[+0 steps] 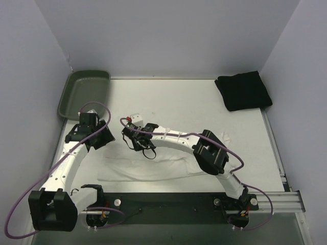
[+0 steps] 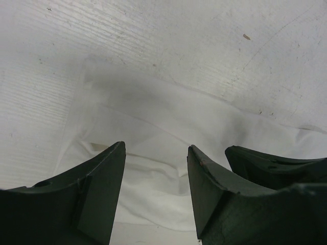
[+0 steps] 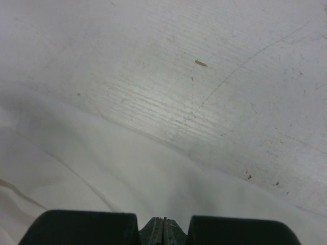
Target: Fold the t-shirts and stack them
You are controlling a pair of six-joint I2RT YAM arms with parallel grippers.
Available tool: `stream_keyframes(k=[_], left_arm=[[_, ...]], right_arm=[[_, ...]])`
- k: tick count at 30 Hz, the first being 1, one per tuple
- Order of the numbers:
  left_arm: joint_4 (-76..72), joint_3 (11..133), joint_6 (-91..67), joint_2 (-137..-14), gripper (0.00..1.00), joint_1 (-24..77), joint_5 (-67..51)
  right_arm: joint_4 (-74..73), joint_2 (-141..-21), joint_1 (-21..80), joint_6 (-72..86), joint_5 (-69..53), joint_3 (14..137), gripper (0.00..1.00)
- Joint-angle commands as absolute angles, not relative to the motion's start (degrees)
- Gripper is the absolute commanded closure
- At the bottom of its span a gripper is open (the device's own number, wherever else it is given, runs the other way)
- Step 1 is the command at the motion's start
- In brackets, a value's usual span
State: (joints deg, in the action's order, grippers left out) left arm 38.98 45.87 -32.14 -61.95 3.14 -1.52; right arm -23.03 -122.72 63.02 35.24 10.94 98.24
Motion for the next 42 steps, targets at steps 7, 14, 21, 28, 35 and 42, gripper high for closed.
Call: stream_keyframes(k=[7,14,21,28,35,42], left_arm=[[37.3,47.5,-31.0,-63.5,0.39,2.3,-1.3],[36.7,47.4,-31.0,-63.6,0.39,2.3,-1.8],[36.4,46.8,-31.2,-63.5,0.39,2.3,-1.8],[36.3,46.7,-31.2,-63.5,0.39,2.3,-1.5],[36.4,46.6,-31.2,-62.8,0.39,2.2,-1.1],[36.6,46.7,-31.1,-62.7,0.39,2.1,-1.0]], right_arm=[[-26.3,-126.5,63.4,34.7,8.3,101.5,1.0],[-26.1,-125.9,64.3,35.2,7.4,100.0,1.0],[-26.2,-124.6,65.8,35.6,7.4,98.4,1.0],[-26.2,-122.7,67.8,36.4,7.9,96.5,1.0],[-26.1,-119.6,69.8,37.2,9.5,94.4,1.0],[-26.0,-117.7,71.9,38.4,10.7,92.4,1.0]])
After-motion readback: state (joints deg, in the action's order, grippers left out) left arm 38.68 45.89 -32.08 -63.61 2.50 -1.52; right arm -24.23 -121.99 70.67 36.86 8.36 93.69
